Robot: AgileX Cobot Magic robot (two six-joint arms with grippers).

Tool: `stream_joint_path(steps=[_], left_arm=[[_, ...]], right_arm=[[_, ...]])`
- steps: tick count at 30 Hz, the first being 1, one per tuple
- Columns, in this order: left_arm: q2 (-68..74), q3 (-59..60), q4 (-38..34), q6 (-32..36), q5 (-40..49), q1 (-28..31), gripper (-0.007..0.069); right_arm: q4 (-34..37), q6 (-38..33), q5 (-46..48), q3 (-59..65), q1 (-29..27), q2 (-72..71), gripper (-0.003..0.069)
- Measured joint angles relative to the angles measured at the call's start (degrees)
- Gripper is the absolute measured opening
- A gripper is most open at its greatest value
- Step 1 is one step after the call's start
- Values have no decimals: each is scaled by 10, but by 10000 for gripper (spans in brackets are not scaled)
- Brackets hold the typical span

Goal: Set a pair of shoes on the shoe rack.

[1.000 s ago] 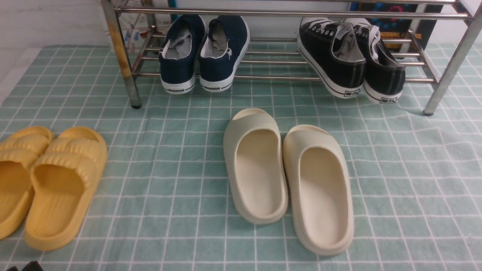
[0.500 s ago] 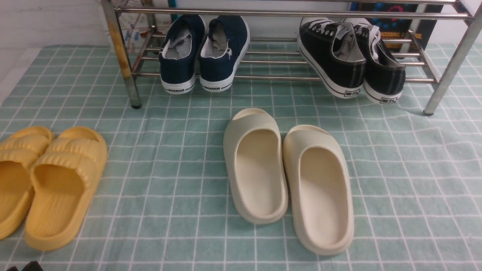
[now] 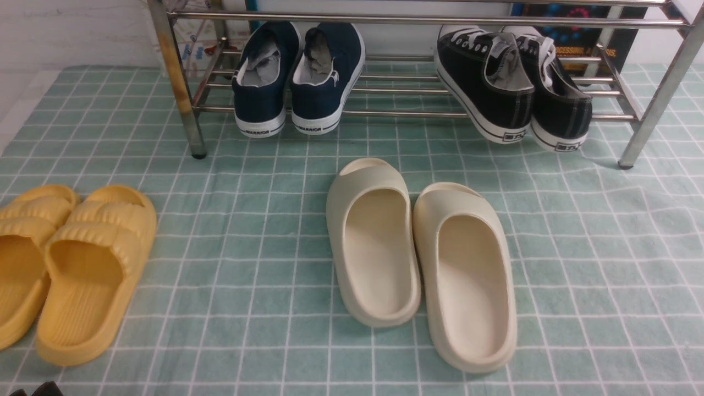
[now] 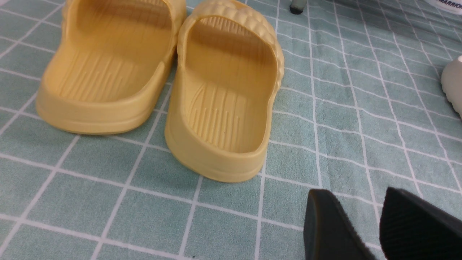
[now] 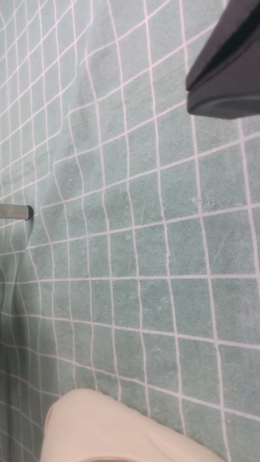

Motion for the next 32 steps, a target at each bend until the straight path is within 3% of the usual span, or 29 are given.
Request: stream_joint_path(steps=[32], left_arm=[[0,0,0,0,0,0,239]], right_arm=[[0,0,0,0,0,0,83]])
